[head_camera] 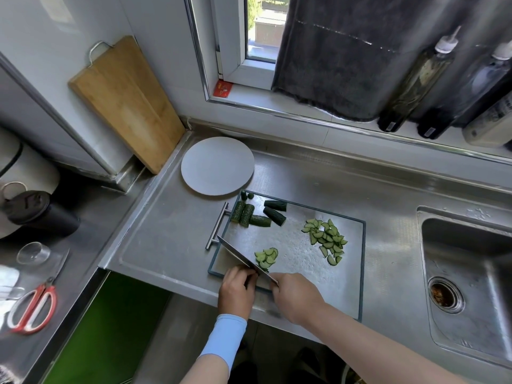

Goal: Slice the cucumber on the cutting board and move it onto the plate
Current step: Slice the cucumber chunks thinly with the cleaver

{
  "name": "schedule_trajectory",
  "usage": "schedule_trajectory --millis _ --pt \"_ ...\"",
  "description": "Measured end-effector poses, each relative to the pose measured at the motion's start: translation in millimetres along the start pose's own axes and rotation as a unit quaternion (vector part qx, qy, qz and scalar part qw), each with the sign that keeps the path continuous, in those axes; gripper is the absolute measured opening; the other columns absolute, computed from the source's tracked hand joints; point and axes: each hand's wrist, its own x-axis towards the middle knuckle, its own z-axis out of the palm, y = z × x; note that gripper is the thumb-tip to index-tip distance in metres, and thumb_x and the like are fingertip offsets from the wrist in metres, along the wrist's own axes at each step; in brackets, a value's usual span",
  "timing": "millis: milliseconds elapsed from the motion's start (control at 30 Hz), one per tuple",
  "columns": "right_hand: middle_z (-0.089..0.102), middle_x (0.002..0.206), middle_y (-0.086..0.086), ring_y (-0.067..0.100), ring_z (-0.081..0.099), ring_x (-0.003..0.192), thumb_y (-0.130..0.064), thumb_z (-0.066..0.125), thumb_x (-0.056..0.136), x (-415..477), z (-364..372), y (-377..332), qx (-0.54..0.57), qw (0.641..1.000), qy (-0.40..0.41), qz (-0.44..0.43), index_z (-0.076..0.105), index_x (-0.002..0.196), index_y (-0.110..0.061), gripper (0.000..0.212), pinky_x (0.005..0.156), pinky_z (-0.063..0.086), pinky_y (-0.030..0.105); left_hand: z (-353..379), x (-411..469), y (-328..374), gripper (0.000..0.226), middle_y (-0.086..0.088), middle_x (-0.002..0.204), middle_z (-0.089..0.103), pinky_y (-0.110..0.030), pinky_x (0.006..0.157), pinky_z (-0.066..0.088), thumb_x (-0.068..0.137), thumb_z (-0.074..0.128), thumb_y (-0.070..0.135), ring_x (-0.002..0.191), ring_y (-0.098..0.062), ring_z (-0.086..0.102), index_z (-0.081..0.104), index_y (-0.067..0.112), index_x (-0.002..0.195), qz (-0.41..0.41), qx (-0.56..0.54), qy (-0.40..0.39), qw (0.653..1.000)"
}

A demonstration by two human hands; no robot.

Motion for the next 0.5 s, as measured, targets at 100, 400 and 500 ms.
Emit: schedule_trajectory --millis 100,400,500 --pt "0.05 0.069 -0.008 0.018 0.047 0.067 -0.024 0.041 0.099 2.2 -4.9 1.3 0.015 1.0 -0.005 0.0 0.04 0.065 -0.036 0.036 0.05 0.03 0.024 -2.0 2.1 1.6 0.013 0.0 0.084 0.062 -0.022 0.075 0.047 0.074 0.079 0.004 0.081 -0.016 0.058 0.071 0.011 0.082 0.013 0.002 -0.008 1.0" --pt "0.065 0.07 -0.001 0.015 0.054 0.062 -0.037 0.04 0.102 -14.2 -46.0 38.7 0.056 0.996 0.07 -0.021 0.063 0.095 -0.033 0.024 0.058 0.039 0.03 5.1 37.1 33.2 0.012 -0.002 0.094 0.064 -0.023 0.085 0.046 0.083 0.069 0.005 0.089 -0.018 0.059 0.072 0.012 0.092 -0.042 -0.009 -0.09 0.995" --pt "0.072 0.087 -0.008 0.016 0.06 0.077 -0.039 0.038 0.1 -17.1 -65.9 54.7 -0.009 0.992 0.119 -0.032 0.062 0.12 -0.042 0.032 0.064 0.043 0.028 7.4 50.3 51.3 0.022 0.002 0.104 0.062 -0.014 0.087 0.037 0.089 0.059 0.006 0.094 -0.015 0.058 0.07 0.015 0.105 -0.099 -0.033 -0.13 0.986"
